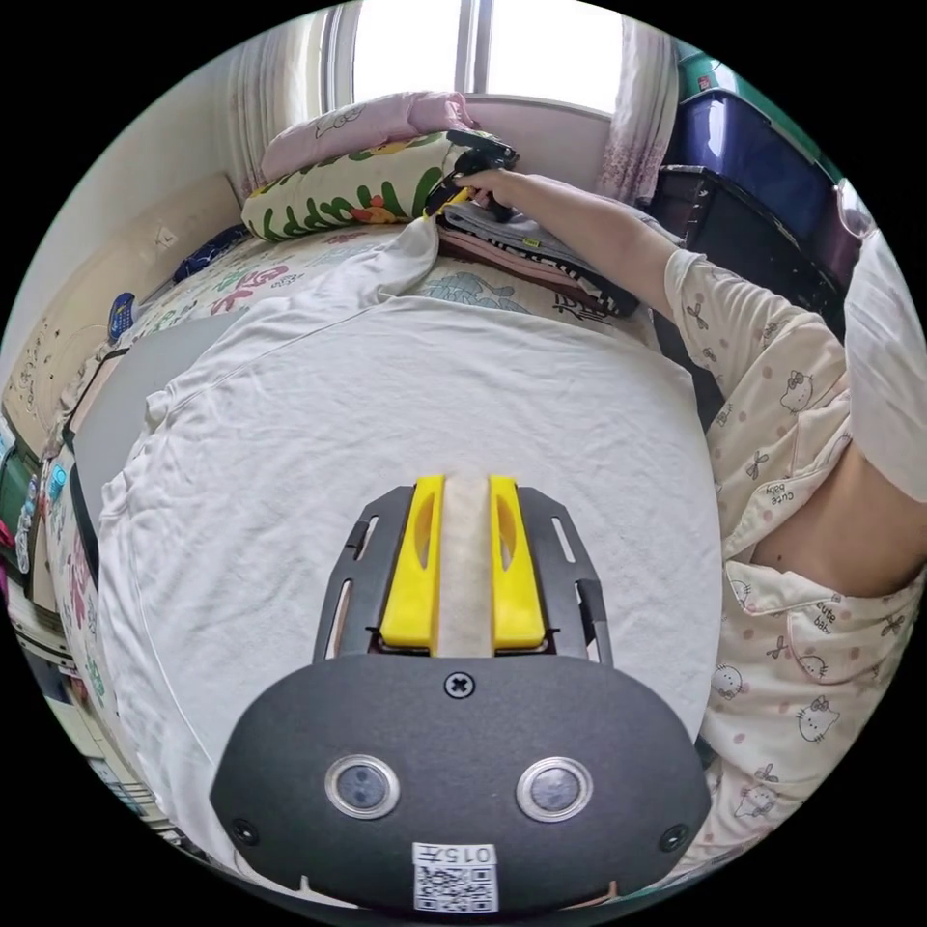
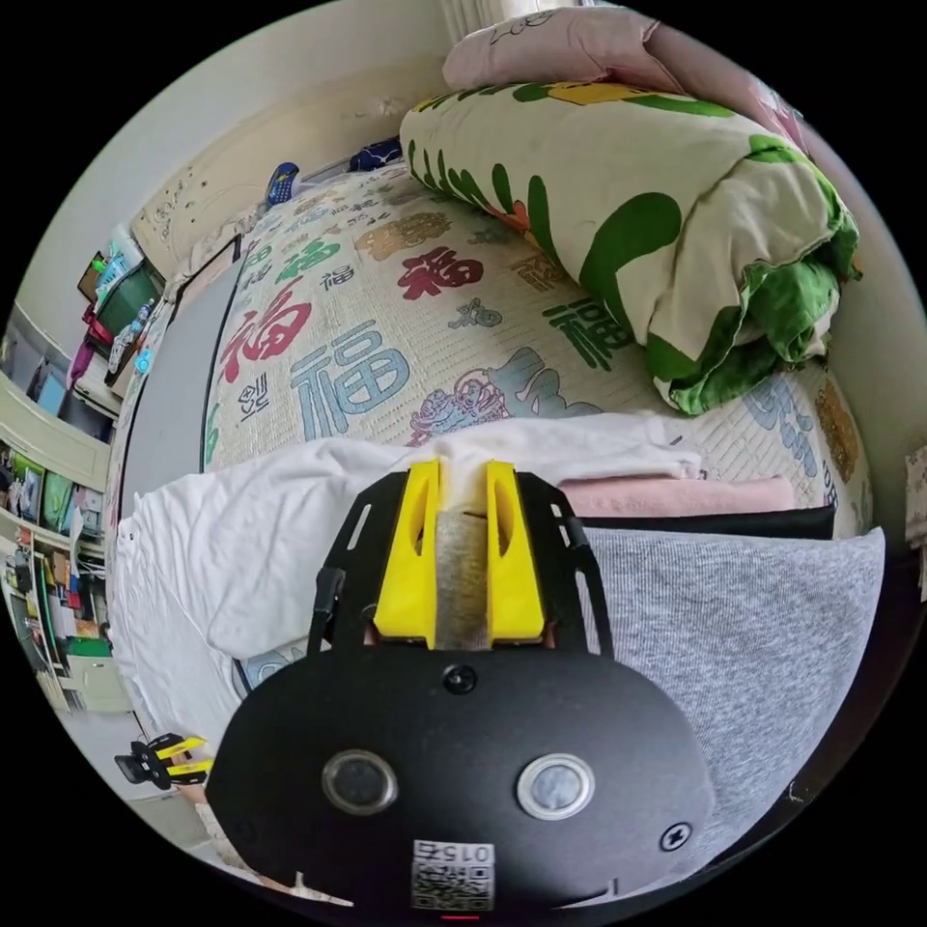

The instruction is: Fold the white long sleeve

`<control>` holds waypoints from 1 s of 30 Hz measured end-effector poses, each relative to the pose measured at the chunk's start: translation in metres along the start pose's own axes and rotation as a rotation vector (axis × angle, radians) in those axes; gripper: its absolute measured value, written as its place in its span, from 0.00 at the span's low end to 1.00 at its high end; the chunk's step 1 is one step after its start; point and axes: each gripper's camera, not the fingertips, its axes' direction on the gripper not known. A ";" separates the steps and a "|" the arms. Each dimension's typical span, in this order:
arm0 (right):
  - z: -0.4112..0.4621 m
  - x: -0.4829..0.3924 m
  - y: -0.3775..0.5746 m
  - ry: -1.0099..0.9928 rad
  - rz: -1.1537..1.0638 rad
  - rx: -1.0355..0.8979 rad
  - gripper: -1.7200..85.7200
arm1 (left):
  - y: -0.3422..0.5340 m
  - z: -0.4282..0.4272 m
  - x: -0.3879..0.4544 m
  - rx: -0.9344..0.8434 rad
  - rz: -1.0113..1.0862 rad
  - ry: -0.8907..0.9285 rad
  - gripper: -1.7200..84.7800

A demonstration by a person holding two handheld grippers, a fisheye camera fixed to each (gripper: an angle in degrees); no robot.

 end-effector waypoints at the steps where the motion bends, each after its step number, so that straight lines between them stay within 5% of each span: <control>1: -0.004 -0.002 0.002 0.002 -0.005 0.022 0.10 | 0.002 0.000 0.000 0.000 0.001 -0.002 0.11; 6: -0.083 -0.055 0.042 0.010 -0.126 0.420 0.02 | 0.031 -0.015 -0.002 0.085 -0.016 -0.031 0.09; 9: -0.115 -0.110 0.057 0.073 -0.263 0.481 0.01 | 0.060 -0.037 -0.023 0.191 -0.080 -0.032 0.08; 19: 0.016 -0.144 0.020 0.277 -0.262 0.058 0.13 | 0.109 -0.035 -0.059 0.250 -0.153 0.063 0.08; 30: 0.081 -0.165 -0.001 0.435 -0.280 0.012 0.01 | 0.151 -0.031 -0.089 0.274 -0.181 0.149 0.08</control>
